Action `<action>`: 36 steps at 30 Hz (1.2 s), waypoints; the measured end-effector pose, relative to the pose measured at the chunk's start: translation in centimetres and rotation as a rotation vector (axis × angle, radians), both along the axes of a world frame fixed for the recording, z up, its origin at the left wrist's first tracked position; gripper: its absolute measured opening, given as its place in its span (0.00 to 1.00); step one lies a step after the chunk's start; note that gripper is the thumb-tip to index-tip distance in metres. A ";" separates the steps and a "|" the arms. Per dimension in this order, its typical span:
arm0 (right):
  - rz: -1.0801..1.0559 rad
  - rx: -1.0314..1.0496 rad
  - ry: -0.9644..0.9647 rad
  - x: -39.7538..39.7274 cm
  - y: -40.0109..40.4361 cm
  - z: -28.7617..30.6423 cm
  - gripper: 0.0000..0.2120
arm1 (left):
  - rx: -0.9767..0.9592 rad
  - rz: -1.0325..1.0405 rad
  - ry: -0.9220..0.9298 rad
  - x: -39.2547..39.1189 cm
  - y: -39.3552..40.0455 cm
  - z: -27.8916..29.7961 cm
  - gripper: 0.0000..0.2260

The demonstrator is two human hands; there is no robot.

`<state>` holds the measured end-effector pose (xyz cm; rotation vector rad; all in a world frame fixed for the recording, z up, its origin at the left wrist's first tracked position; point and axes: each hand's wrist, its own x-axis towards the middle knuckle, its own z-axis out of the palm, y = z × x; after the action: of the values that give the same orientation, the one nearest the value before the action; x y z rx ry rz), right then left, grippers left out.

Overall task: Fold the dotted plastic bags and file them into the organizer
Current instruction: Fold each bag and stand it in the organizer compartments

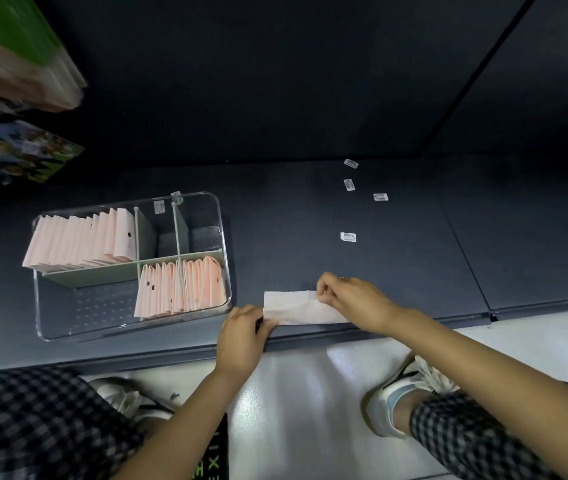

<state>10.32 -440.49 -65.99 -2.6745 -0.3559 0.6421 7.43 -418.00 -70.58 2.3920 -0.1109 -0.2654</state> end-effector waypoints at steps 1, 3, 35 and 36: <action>-0.037 0.008 0.013 0.2 0.1 -0.2 0.05 | 0.012 0.005 0.016 0.1 -0.1 -0.1 0.10; -0.101 0.028 0.013 0.4 0.3 -0.7 0.08 | 0.078 -0.010 0.045 0.4 -0.4 -0.2 0.11; -0.164 -0.157 -0.046 2.1 3.6 -2.9 0.08 | 0.332 -0.453 -0.090 -3.3 -2.2 -1.5 0.28; -0.178 -0.169 -0.028 1.8 3.7 -2.8 0.08 | 0.249 -0.370 -0.113 -3.7 -2.1 -1.1 0.25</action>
<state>12.12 -436.80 -68.77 -2.8356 -0.0718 0.6046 3.76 -420.12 -71.64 2.6222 -0.6080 -0.3304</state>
